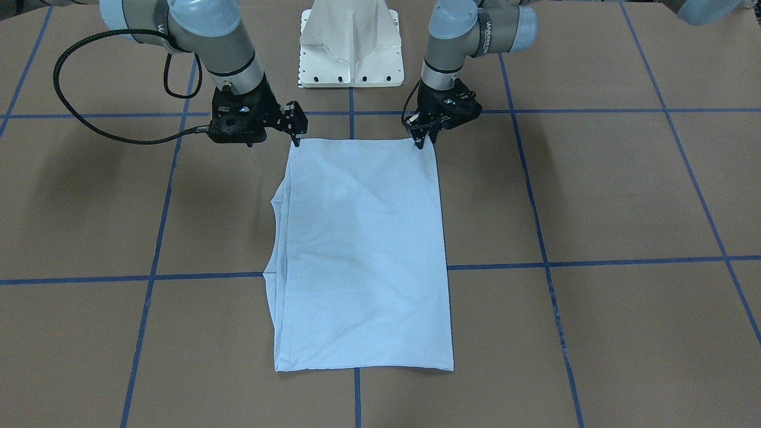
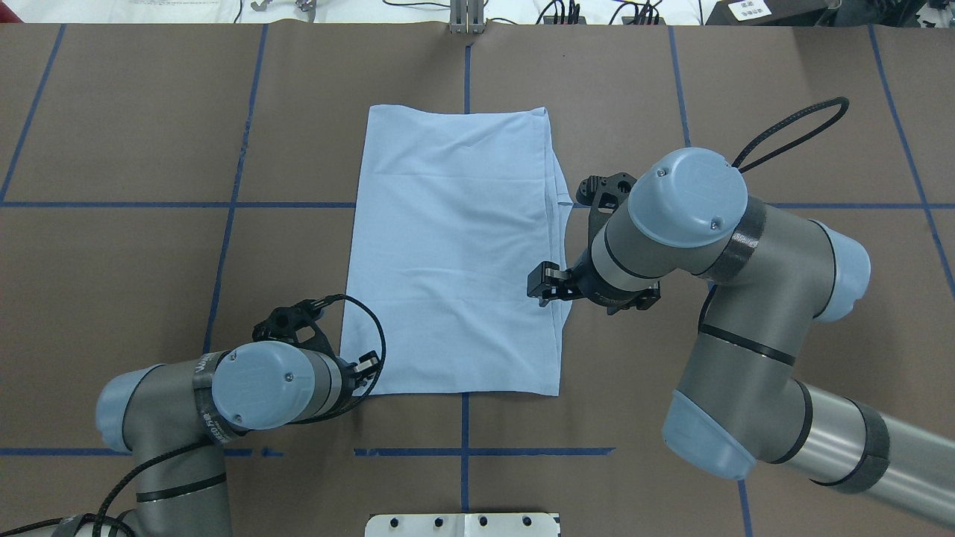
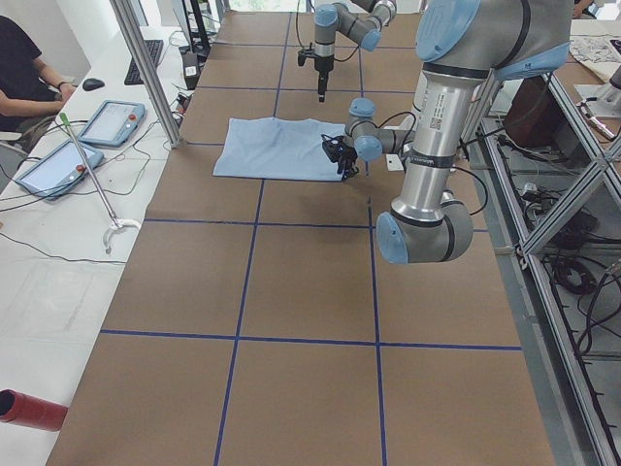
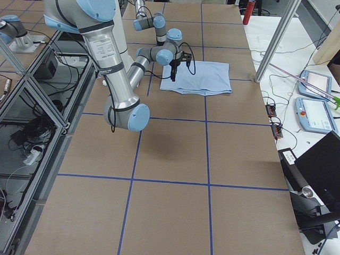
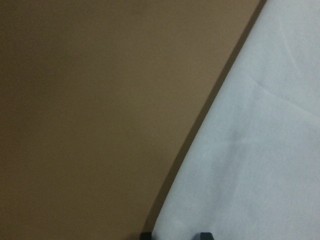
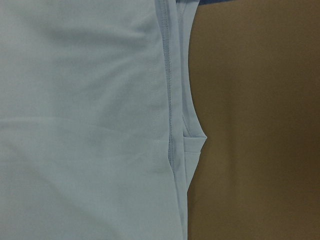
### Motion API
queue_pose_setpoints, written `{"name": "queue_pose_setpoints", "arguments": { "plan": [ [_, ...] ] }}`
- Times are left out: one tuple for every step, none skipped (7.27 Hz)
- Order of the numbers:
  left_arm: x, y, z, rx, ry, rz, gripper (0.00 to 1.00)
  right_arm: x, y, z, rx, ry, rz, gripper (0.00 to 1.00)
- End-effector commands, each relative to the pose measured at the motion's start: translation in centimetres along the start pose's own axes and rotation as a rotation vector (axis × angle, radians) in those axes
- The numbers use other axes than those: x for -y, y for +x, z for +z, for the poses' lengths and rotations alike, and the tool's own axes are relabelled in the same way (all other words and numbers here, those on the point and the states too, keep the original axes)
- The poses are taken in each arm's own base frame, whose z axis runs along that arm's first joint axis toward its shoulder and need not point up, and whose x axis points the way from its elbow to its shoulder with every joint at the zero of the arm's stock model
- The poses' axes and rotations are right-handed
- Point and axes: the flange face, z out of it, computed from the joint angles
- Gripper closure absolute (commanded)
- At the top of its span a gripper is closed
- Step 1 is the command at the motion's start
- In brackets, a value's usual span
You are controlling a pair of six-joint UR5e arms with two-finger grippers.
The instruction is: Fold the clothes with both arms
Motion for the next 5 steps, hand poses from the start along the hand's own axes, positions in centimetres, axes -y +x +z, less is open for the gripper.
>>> {"name": "queue_pose_setpoints", "arguments": {
  "plan": [
    [-0.1,0.2,-0.1,-0.001,0.000,-0.003,0.81,0.0,0.0,0.0,0.001,-0.001,0.000,0.00],
    [-0.1,0.3,-0.2,-0.003,0.004,-0.003,0.99,0.0,0.0,0.0,0.000,0.000,-0.002,0.00],
    [0.1,0.4,-0.3,-0.008,0.011,-0.004,1.00,0.0,-0.1,-0.1,0.002,-0.001,-0.001,0.00],
    [0.1,0.7,-1.9,-0.032,0.003,0.006,1.00,0.0,-0.1,-0.1,0.004,-0.001,-0.001,0.00],
    [-0.2,0.8,-3.3,-0.024,-0.002,0.014,1.00,-0.1,0.0,-0.1,0.003,0.001,0.006,0.00]
  ]
}}
